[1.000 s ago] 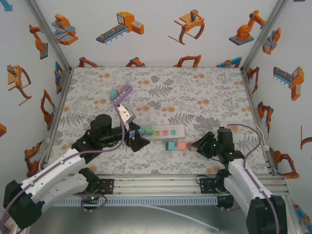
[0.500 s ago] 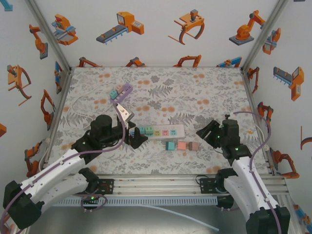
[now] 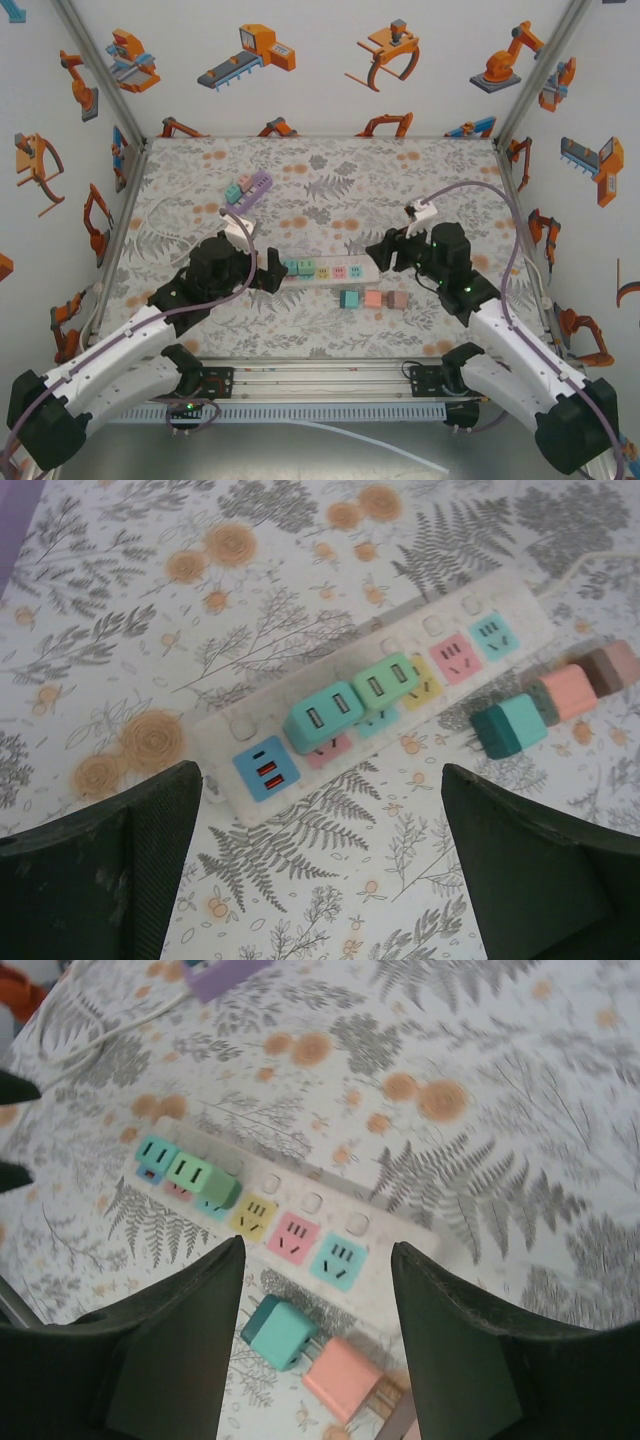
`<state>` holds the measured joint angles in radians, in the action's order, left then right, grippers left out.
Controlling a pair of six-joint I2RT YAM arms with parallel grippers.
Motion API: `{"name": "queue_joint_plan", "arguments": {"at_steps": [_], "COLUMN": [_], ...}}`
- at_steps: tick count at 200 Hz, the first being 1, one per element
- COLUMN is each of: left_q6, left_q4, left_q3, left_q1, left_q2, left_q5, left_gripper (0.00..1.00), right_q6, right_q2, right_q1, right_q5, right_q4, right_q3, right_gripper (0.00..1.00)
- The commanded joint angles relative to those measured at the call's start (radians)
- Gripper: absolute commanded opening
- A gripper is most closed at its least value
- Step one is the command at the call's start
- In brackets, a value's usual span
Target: Pull the plug off the socket
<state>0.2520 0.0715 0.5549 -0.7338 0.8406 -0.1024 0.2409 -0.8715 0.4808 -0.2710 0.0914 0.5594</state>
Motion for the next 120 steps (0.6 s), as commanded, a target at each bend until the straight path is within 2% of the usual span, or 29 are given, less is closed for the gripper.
{"name": "queue_joint_plan", "arguments": {"at_steps": [1, 57, 96, 120], "left_q6": [0.089, 0.222, 0.277, 0.289], "left_q4": [0.040, 0.080, 0.108, 0.110], "left_q3": [-0.012, -0.030, -0.014, -0.004], "left_q1": [0.027, 0.147, 0.177, 0.187], "left_q2": [0.022, 0.066, 0.140, 0.191], "left_q5": [-0.091, -0.063, -0.065, -0.050], "left_gripper": [0.97, 0.97, 0.97, 0.97], "right_q6": [-0.257, -0.610, -0.754, -0.799], "right_q2": [-0.053, -0.286, -0.482, -0.588], "right_q1": [0.061, 0.164, 0.209, 0.231], "right_q5": [-0.098, -0.296, -0.412, -0.433], "right_q4": [0.161, 0.046, -0.070, -0.114], "right_q3": [0.047, 0.200, 0.318, 0.384], "right_gripper": [0.57, 0.58, 0.58, 0.58]}}
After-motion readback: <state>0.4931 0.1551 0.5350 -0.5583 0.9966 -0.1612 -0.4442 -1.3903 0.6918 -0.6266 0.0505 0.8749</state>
